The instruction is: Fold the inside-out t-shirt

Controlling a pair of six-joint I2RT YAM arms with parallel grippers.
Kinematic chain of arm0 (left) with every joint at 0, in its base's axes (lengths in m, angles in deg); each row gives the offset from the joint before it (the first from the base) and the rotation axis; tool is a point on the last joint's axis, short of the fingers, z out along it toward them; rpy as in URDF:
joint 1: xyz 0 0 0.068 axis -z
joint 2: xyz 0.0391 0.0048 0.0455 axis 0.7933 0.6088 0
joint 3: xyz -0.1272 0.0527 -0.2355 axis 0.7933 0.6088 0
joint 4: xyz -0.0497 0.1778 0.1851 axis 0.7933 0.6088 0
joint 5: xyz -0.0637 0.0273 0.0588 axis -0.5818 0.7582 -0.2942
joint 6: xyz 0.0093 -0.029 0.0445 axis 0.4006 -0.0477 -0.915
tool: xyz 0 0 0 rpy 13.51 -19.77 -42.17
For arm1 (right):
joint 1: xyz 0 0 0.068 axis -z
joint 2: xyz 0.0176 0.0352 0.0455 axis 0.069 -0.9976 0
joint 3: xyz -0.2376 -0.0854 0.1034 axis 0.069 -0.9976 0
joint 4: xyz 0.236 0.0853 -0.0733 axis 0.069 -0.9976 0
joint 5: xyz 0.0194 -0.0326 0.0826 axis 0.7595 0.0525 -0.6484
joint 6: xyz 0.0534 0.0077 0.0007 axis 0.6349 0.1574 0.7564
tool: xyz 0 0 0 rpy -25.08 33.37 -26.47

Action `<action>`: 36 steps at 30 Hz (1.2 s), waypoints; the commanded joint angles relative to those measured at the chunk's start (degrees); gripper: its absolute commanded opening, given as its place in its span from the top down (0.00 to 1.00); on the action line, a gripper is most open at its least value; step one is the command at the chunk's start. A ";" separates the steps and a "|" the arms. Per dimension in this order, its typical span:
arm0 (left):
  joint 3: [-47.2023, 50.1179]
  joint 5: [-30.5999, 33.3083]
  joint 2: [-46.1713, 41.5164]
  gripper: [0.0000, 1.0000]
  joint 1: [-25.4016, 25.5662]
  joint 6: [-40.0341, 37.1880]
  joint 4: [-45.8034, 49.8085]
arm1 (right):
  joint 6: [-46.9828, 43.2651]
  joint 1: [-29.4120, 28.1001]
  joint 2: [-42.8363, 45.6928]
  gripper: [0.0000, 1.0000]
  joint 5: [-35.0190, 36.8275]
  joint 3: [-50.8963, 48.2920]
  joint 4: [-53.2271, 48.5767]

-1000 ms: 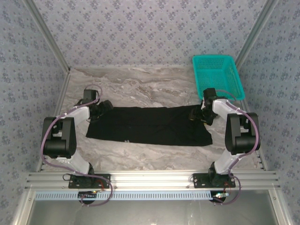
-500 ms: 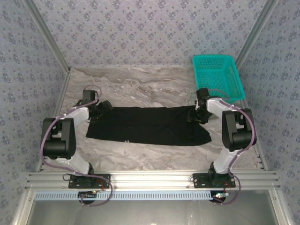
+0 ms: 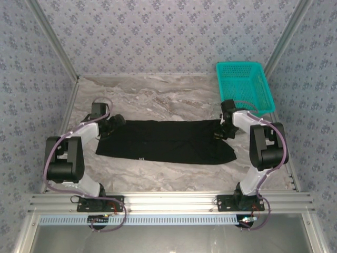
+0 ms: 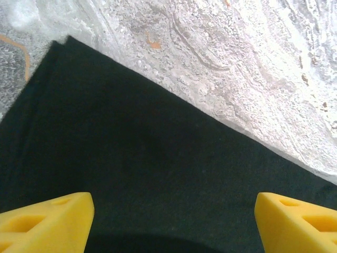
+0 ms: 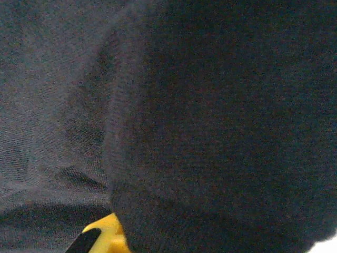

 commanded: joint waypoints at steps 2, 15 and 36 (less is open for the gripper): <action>1.26 -2.07 -4.60 0.20 -0.54 -0.26 2.54 | 0.22 2.34 2.19 1.00 6.07 -1.41 -4.83; -3.78 -7.63 0.59 0.24 7.10 -4.10 2.46 | -1.97 6.10 6.73 1.00 17.45 2.01 -12.21; 0.89 -9.68 6.01 0.25 23.70 -1.32 5.88 | -7.33 7.59 6.25 1.00 36.35 13.55 -25.77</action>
